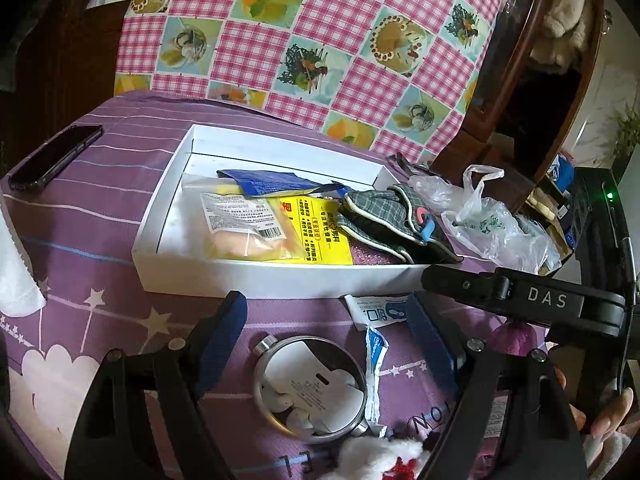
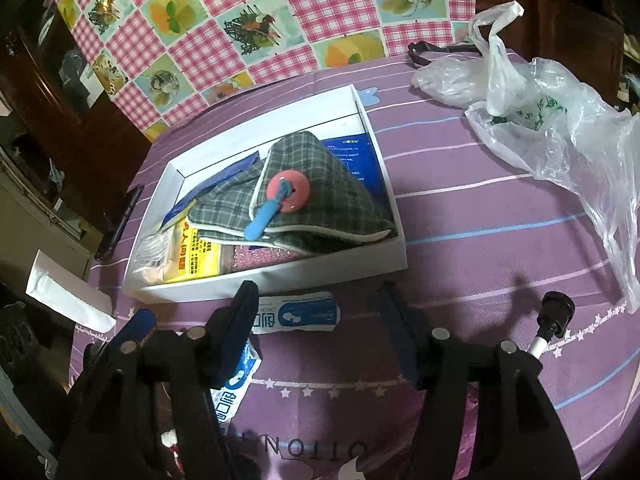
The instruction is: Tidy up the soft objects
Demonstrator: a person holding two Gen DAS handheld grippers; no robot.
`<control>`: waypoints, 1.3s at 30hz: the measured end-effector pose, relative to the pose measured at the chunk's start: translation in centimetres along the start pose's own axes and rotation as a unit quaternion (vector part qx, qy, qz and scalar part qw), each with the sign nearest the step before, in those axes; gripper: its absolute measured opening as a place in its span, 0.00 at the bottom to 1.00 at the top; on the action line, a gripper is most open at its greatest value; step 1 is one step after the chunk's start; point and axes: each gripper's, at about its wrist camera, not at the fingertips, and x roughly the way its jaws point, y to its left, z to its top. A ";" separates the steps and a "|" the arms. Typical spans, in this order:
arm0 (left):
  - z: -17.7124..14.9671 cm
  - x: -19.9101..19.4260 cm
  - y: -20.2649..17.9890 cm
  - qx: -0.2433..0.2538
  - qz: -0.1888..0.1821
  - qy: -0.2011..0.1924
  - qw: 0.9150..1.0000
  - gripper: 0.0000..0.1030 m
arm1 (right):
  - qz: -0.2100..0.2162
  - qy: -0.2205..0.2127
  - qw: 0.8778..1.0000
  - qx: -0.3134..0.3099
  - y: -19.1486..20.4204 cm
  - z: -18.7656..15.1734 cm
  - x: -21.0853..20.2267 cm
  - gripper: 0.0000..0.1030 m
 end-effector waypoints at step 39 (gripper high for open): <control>-0.1 0.8 0.8 -0.025 0.004 0.018 1.000 0.80 | -0.031 0.078 0.996 -0.002 1.9 0.0 2.8 0.36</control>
